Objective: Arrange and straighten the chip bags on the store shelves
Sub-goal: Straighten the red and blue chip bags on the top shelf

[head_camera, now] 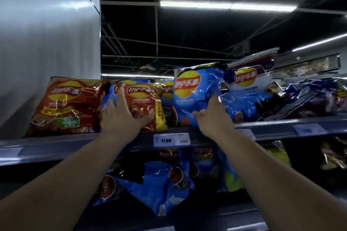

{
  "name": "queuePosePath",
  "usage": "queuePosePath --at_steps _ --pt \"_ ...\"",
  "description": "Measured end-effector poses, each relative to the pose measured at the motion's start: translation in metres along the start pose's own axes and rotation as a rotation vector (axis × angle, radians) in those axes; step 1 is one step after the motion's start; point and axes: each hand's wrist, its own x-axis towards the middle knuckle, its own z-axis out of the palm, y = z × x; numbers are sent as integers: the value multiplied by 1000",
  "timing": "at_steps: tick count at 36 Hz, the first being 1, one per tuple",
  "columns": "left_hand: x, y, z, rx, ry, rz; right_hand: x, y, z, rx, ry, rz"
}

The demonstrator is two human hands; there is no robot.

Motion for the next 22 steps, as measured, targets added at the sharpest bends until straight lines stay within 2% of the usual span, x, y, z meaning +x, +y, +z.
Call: queuePosePath --at_steps 5,8,11,14,17,20,22 --pt "-4 2 7 14 -50 -3 6 10 -10 -182 -135 -67" --pt "-6 3 9 41 -43 -5 17 13 -24 -183 -234 -26" --pt "-6 2 10 46 -37 -6 27 22 -31 -202 -254 30" --pt "-7 0 9 44 -30 4 32 29 -23 -155 -142 15" --pt "-8 -1 9 58 -13 0 25 29 -11 -173 9 -76" --pt "-8 -1 9 64 6 6 9 21 -3 -362 223 -282" --pt "-7 -1 9 72 11 11 -1 7 4 -476 271 -446"
